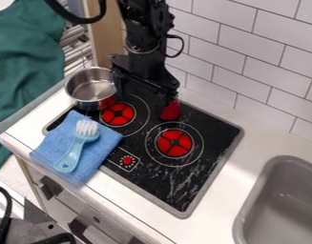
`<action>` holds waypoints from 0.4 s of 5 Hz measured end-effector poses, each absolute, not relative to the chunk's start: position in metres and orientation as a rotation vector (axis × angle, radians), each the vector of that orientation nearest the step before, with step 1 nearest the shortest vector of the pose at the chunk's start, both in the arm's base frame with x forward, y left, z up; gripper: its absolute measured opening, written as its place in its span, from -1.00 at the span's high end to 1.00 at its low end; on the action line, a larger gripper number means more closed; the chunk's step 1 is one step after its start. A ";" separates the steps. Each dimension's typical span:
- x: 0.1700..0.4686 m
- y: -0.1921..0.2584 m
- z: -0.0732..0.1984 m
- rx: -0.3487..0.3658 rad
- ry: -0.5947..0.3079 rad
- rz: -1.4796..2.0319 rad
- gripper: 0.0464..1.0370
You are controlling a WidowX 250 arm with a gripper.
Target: Put the red object inside the silver pot
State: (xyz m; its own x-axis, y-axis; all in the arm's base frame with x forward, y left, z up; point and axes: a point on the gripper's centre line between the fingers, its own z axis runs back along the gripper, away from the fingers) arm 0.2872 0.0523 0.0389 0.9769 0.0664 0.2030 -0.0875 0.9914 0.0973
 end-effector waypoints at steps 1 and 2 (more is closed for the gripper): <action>0.283 0.051 0.028 0.097 -0.164 0.079 -0.93; 0.295 0.049 0.026 0.081 -0.179 0.066 -0.93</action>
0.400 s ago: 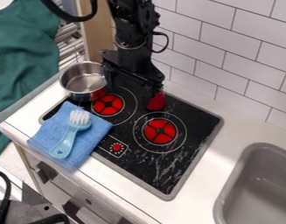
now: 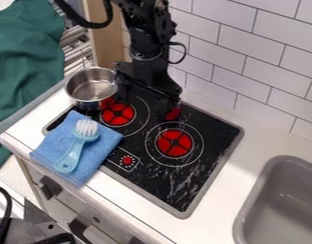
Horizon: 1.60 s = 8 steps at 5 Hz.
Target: Put the red object inside the silver pot
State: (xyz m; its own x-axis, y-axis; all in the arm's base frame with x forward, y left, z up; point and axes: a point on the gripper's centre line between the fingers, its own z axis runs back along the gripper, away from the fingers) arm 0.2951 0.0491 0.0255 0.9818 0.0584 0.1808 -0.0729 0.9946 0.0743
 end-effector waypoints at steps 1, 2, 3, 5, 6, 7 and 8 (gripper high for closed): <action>0.320 0.043 0.026 0.065 -0.216 0.009 -0.93; 0.350 0.037 0.018 0.046 -0.206 -0.041 -0.93; 0.373 0.037 -0.003 0.011 -0.167 -0.051 -0.93; 0.367 0.068 -0.032 -0.014 -0.090 0.016 -0.93; 0.359 0.072 -0.037 -0.024 -0.076 0.025 -0.93; 0.351 0.070 -0.035 -0.027 -0.074 0.021 -0.86; 0.348 0.066 -0.031 -0.033 -0.092 0.007 -0.58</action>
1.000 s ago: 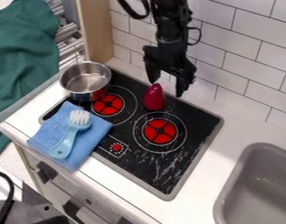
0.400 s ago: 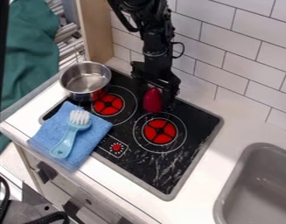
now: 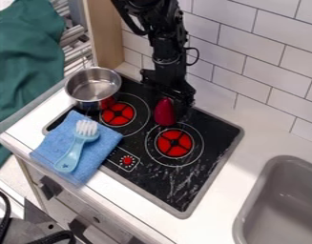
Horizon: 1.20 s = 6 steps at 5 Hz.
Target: Put the red object inside the silver pot
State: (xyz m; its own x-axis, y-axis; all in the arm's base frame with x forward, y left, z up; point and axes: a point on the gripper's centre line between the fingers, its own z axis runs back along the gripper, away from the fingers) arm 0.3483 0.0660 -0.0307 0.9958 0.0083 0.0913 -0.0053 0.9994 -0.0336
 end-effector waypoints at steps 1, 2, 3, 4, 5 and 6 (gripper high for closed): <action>0.348 0.061 -0.031 -0.031 -0.085 -0.034 -0.32; 0.352 0.062 -0.021 -0.023 -0.112 -0.063 -0.32; 0.355 0.069 0.003 0.008 -0.169 -0.070 -0.32; 0.347 0.097 0.030 0.044 -0.224 -0.002 -0.32; 0.333 0.133 0.034 0.075 -0.227 0.085 -0.32; 0.322 0.169 0.029 0.082 -0.220 0.161 -0.32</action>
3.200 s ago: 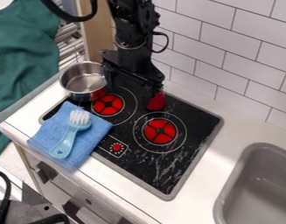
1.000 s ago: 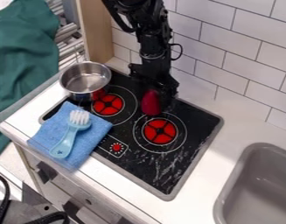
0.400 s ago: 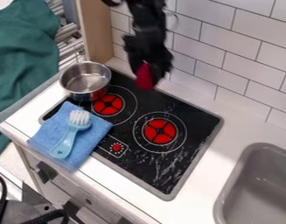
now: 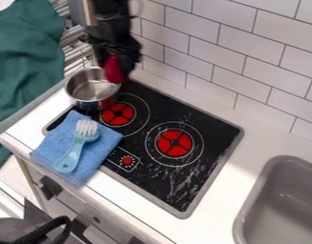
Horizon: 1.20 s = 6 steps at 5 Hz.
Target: Put the red object inside the silver pot
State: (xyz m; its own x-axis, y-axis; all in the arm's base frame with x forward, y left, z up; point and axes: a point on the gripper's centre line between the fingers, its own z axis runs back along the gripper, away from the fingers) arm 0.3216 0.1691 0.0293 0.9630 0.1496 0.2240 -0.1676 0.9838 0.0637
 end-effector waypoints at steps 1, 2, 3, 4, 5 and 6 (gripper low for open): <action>0.316 0.193 0.016 0.076 -0.201 0.207 -0.32; 0.318 0.198 0.007 0.062 -0.186 0.201 -0.47; 0.317 0.194 0.004 0.040 -0.174 0.193 -0.92; 0.315 0.189 0.001 0.031 -0.167 0.188 -0.93; 0.318 0.177 0.019 0.044 -0.200 0.173 -0.92; 0.322 0.154 0.043 0.062 -0.244 0.128 -0.92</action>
State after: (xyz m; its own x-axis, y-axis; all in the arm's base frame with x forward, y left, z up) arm 0.3222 0.1537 0.0431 0.9622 0.1188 0.2452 -0.1339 0.9900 0.0455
